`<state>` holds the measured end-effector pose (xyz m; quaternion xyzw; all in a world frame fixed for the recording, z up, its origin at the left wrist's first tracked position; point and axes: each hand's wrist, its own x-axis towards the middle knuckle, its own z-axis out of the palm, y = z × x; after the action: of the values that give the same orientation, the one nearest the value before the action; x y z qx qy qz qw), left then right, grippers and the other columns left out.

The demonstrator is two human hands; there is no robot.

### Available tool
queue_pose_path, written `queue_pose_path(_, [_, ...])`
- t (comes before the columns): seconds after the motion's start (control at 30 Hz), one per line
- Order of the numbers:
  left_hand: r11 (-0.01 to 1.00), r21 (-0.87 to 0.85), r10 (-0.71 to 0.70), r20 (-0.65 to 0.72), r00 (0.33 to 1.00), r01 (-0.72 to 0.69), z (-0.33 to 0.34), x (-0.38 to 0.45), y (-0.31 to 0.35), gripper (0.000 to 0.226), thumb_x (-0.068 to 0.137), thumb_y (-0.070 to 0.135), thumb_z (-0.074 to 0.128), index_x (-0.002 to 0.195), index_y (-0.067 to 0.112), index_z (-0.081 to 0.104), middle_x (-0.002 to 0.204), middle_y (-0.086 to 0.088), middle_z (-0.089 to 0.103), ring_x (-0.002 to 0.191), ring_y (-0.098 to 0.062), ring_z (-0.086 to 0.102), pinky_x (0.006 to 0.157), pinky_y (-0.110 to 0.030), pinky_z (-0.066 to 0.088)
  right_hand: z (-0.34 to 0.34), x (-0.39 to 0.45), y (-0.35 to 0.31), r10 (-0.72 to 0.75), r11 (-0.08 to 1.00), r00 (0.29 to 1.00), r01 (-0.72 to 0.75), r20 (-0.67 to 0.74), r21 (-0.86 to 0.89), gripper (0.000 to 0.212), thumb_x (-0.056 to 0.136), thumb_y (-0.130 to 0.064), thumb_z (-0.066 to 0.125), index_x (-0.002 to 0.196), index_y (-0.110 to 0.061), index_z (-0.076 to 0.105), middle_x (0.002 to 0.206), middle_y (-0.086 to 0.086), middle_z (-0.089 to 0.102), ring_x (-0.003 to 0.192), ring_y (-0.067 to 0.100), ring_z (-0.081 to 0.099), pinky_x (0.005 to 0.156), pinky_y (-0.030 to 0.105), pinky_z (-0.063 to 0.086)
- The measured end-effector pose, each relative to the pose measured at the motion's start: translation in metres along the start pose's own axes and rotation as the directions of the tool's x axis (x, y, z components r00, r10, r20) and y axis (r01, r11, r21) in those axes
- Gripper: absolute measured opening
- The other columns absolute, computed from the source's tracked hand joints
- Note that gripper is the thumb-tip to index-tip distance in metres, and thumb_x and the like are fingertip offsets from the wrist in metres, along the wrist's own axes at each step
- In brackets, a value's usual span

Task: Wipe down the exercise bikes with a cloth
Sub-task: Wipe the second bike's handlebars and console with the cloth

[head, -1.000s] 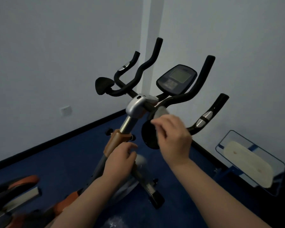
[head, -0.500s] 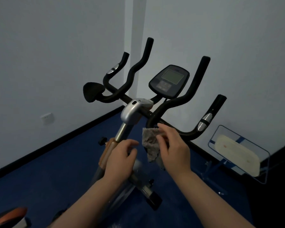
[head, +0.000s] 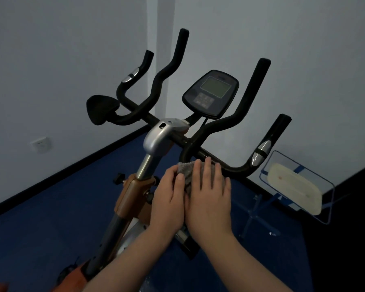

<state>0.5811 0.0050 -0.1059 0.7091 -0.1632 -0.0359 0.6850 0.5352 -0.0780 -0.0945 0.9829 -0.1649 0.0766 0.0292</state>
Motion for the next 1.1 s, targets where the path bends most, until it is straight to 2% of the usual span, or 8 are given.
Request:
queue_pose_path(0.1, [1.000, 0.023, 0.012, -0.043, 0.999, -0.011, 0.004, 0.001, -0.002, 0.037, 0.096, 0.034, 0.035, 0.123, 0.020, 0.056, 0.113, 0.004, 0.064, 0.109, -0.013, 0.059, 0.096, -0.046, 0.047, 0.000, 0.005, 0.002, 0.006, 1.000, 1.000, -0.005, 0.019, -0.006, 0.073, 0.089, -0.045, 0.004, 0.145, -0.009, -0.027, 0.158, 0.018, -0.013, 0.147, 0.036, 0.002, 0.116, 0.055, 0.015])
queue_pose_path(0.23, [0.998, 0.017, 0.060, -0.123, 0.991, -0.058, 0.000, 0.007, -0.004, 0.036, 0.099, 0.034, 0.032, 0.111, 0.022, 0.064, 0.100, 0.006, 0.067, 0.100, -0.014, 0.063, 0.090, -0.047, 0.050, -0.005, 0.017, 0.003, 0.008, 1.000, 1.000, -0.008, -0.027, -0.004, 0.075, 0.093, -0.052, 0.011, 0.150, -0.007, -0.009, 0.155, 0.016, 0.021, 0.137, 0.033, 0.029, 0.109, 0.050, 0.032])
queue_pose_path(0.5, [0.999, 0.022, 0.049, -0.171, 0.984, -0.046, 0.002, 0.016, -0.009, 0.042, 0.097, 0.044, 0.030, 0.092, 0.023, 0.067, 0.087, 0.001, 0.067, 0.086, -0.014, 0.063, 0.079, -0.033, 0.052, -0.008, 0.029, 0.013, -0.092, 0.995, 0.995, 0.091, -0.034, -0.047, 0.070, 0.093, -0.055, 0.026, 0.146, -0.010, 0.018, 0.134, 0.012, 0.041, 0.110, 0.028, 0.045, 0.077, 0.037, 0.047])
queue_pose_path(0.67, [1.000, 0.006, 0.026, -0.130, 0.991, -0.026, -0.003, 0.013, -0.006, 0.044, 0.095, 0.049, 0.031, 0.093, 0.025, 0.068, 0.089, 0.000, 0.068, 0.087, -0.011, 0.064, 0.078, -0.022, 0.050, -0.011, 0.045, 0.025, -0.163, 0.983, 0.987, 0.162, 0.003, 0.090, 0.051, 0.093, -0.055, 0.037, 0.129, -0.020, 0.031, 0.119, 0.007, 0.044, 0.101, 0.025, 0.046, 0.063, 0.030, 0.039])
queue_pose_path(0.77, [1.000, -0.003, 0.016, -0.101, 0.995, -0.017, -0.005, 0.011, -0.006, 0.046, 0.095, 0.050, 0.033, 0.090, 0.020, 0.068, 0.090, -0.005, 0.069, 0.088, -0.015, 0.064, 0.080, -0.028, 0.050, -0.014, 0.050, 0.029, -0.171, 0.960, 0.985, 0.166, 0.004, 0.225, 0.038, 0.094, -0.050, 0.042, 0.121, -0.024, 0.036, 0.113, 0.004, 0.045, 0.096, 0.024, 0.049, 0.062, 0.031, 0.035])
queue_pose_path(0.83, [1.000, 0.020, 0.025, -0.093, 0.995, -0.023, -0.006, 0.009, -0.003, 0.045, 0.093, 0.055, 0.033, 0.086, 0.026, 0.066, 0.089, -0.006, 0.068, 0.085, -0.012, 0.063, 0.076, -0.020, 0.048, -0.017, 0.053, 0.033, -0.175, 0.916, 0.984, 0.158, 0.015, 0.368, 0.025, 0.095, -0.045, 0.042, 0.112, -0.027, 0.040, 0.104, -0.001, 0.046, 0.091, 0.021, 0.051, 0.062, 0.033, 0.039])
queue_pose_path(0.93, [0.998, 0.067, 0.022, -0.080, 0.997, -0.017, -0.009, 0.007, 0.001, 0.038, 0.091, 0.059, 0.032, 0.083, 0.042, 0.065, 0.088, 0.003, 0.068, 0.079, 0.001, 0.061, 0.067, -0.010, 0.045, -0.018, 0.050, 0.034, -0.079, 0.834, 0.997, 0.076, -0.017, 0.547, 0.014, 0.098, -0.035, 0.039, 0.104, -0.028, 0.050, 0.096, -0.005, 0.051, 0.085, 0.018, 0.054, 0.064, 0.037, 0.046])
queue_pose_path(1.1, [0.995, 0.094, -0.003, -0.051, 0.999, 0.007, -0.014, 0.005, 0.009, 0.032, 0.096, 0.053, 0.033, 0.087, 0.061, 0.062, 0.089, 0.028, 0.067, 0.089, 0.011, 0.060, 0.072, -0.001, 0.041, -0.014, 0.036, 0.024, 0.210, 0.693, 0.971, -0.067, -0.111, 0.718, 0.027, 0.100, -0.026, 0.038, 0.109, -0.029, 0.064, 0.098, -0.011, 0.060, 0.084, 0.008, 0.055, 0.067, 0.030, 0.048])
